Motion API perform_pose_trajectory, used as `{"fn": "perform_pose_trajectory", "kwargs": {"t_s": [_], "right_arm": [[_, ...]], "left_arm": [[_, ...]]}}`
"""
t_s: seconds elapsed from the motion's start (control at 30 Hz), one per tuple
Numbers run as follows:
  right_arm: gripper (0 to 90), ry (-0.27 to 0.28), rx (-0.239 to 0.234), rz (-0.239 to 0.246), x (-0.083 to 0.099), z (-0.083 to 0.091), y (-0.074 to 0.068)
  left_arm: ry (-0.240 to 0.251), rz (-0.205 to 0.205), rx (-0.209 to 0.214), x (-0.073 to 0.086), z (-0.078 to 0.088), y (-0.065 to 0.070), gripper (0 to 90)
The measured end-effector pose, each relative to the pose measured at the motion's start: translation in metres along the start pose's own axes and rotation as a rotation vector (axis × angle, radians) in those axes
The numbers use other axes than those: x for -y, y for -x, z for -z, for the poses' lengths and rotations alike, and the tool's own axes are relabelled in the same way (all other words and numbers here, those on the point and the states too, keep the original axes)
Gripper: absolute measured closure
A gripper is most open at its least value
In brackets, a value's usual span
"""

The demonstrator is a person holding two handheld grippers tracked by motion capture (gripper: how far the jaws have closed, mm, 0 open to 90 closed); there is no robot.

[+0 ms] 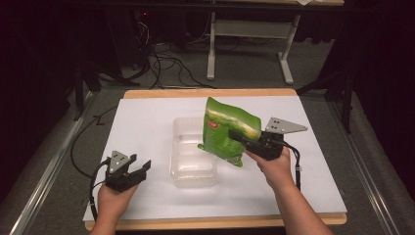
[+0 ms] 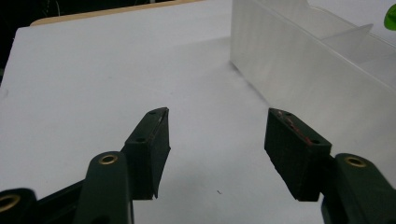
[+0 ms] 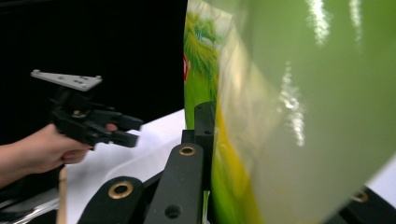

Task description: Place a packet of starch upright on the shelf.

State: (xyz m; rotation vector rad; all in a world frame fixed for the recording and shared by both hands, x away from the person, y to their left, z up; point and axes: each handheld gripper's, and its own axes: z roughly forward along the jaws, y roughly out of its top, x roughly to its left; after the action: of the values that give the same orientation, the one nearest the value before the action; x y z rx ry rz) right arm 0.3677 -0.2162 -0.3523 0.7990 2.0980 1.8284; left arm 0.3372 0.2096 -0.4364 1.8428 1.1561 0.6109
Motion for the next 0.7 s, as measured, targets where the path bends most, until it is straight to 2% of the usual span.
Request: {"fn": "perform_pose_trajectory", "kwargs": {"t_s": [0.1, 0.13, 0.17, 0.2, 0.23, 0.33, 0.53, 0.7], "right_arm": [[87.7, -0.006, -0.059, 0.007, -0.004, -0.012, -0.002], [87.6, -0.005, -0.099, 0.005, -0.006, -0.018, -0.001], [87.6, -0.005, -0.099, 0.005, -0.006, -0.018, -0.001], [87.6, -0.009, -0.141, 0.005, -0.009, -0.025, 0.0], [87.6, -0.009, -0.141, 0.005, -0.009, -0.025, 0.0], [87.7, -0.021, -0.187, 0.014, -0.011, -0.038, 0.0], [87.6, -0.066, -0.217, 0.024, -0.006, -0.056, -0.001], [87.6, -0.075, -0.242, 0.021, -0.003, -0.066, -0.004]], "left_arm": [[-0.002, -0.002, -0.003, 0.0, 0.0, -0.001, 40.9], [-0.001, -0.001, -0.005, 0.0, 0.0, -0.001, 40.9], [-0.002, -0.001, -0.004, 0.0, 0.001, -0.001, 40.9], [0.002, 0.001, -0.006, 0.0, 0.001, -0.002, 40.9], [0.001, 0.003, -0.008, 0.0, 0.001, -0.002, 40.9], [-0.004, 0.005, -0.012, 0.001, 0.0, -0.003, 40.9], [-0.007, 0.002, -0.014, 0.001, 0.0, -0.003, 40.9], [-0.009, 0.005, -0.014, 0.001, 0.0, -0.003, 40.9]]}}
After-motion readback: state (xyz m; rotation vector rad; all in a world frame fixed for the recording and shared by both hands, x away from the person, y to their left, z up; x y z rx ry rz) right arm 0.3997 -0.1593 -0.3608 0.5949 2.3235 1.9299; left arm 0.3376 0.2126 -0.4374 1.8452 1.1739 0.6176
